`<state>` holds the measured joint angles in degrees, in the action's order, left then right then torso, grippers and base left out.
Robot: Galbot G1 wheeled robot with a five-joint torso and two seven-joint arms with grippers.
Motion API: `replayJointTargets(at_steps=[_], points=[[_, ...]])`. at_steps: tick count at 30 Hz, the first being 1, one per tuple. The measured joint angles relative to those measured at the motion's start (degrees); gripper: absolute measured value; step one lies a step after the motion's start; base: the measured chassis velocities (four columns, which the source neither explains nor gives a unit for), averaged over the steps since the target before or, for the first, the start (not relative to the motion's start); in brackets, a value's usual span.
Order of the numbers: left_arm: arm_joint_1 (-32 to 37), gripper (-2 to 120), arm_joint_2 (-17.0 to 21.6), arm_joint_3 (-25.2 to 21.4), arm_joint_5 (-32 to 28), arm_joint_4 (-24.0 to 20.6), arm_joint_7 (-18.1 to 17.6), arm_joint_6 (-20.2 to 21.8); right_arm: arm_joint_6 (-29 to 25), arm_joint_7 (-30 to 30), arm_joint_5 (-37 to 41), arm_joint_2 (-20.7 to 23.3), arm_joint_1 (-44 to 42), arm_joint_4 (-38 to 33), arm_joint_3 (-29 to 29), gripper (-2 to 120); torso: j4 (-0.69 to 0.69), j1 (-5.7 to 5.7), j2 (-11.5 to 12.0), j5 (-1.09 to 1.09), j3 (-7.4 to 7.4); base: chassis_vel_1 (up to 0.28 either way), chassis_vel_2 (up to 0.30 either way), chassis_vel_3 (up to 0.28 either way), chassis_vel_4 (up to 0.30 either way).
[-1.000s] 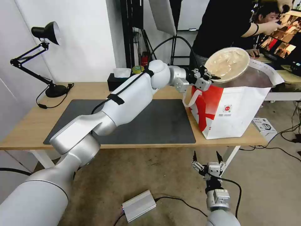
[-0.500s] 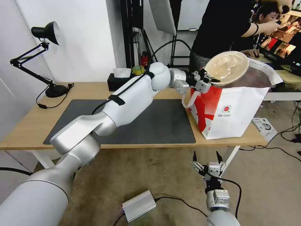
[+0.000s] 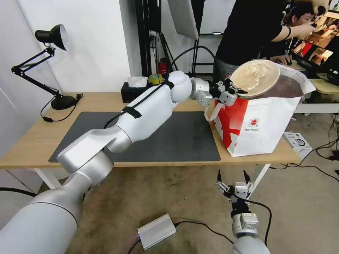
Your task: Pick up the trash from the table and place it into the takeout bag.
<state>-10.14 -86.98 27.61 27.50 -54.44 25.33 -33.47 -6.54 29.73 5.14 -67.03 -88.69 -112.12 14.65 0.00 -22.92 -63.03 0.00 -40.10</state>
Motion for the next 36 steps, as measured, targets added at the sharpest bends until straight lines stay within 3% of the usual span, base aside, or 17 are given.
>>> replayJointTargets(at_steps=[4,16,18,20,22,26,29,36], points=[[-0.2,9,0.3,0.7,-0.6,-0.4,-0.7,0.1,0.0,0.0,0.0,0.0,0.0,0.0,0.0,98,0.01,0.00,0.0,0.00,0.00,0.000,0.000,0.000,0.000],[-1.1,56,0.5,1.6,-1.5,-0.5,-1.9,0.2,0.0,0.0,0.0,-0.1,0.1,-0.2,0.1,98,0.00,0.00,0.0,0.00,0.00,0.000,0.000,0.000,0.000],[-1.2,57,0.6,1.7,-1.6,-0.5,-1.9,0.2,0.0,0.0,0.0,-0.1,0.1,-0.2,0.0,98,0.00,0.00,0.0,0.00,0.00,0.000,0.000,0.000,0.000],[-1.5,70,0.6,1.8,-1.9,-0.5,-1.9,0.2,0.0,0.0,0.0,-0.2,0.3,-0.2,0.0,98,0.00,0.00,0.0,0.00,0.00,0.000,0.000,0.000,0.000],[-1.5,73,0.6,1.9,-2.0,-0.5,-1.9,0.3,0.0,0.0,0.0,-0.2,0.3,-0.3,-0.1,98,0.00,0.00,0.0,0.00,0.00,0.000,0.000,0.000,0.000],[-1.7,91,0.6,2.2,-2.3,-0.5,-2.7,0.3,0.1,0.0,-0.1,-0.3,0.3,-0.3,-0.1,98,0.00,0.00,0.0,0.00,0.00,0.000,0.000,0.000,0.000],[-1.7,99,0.7,2.5,-2.7,-0.5,-3.2,0.3,0.1,0.0,-0.1,-0.3,0.3,-0.3,-0.1,98,0.00,0.00,0.0,0.00,0.00,0.000,0.000,0.000,0.000],[-2.0,100,0.7,2.6,-4.0,-1.0,-4.1,0.3,0.1,0.0,-0.2,-0.2,0.3,-0.3,-0.1,98,0.00,0.00,0.0,0.00,0.00,0.000,0.000,0.000,0.000]])
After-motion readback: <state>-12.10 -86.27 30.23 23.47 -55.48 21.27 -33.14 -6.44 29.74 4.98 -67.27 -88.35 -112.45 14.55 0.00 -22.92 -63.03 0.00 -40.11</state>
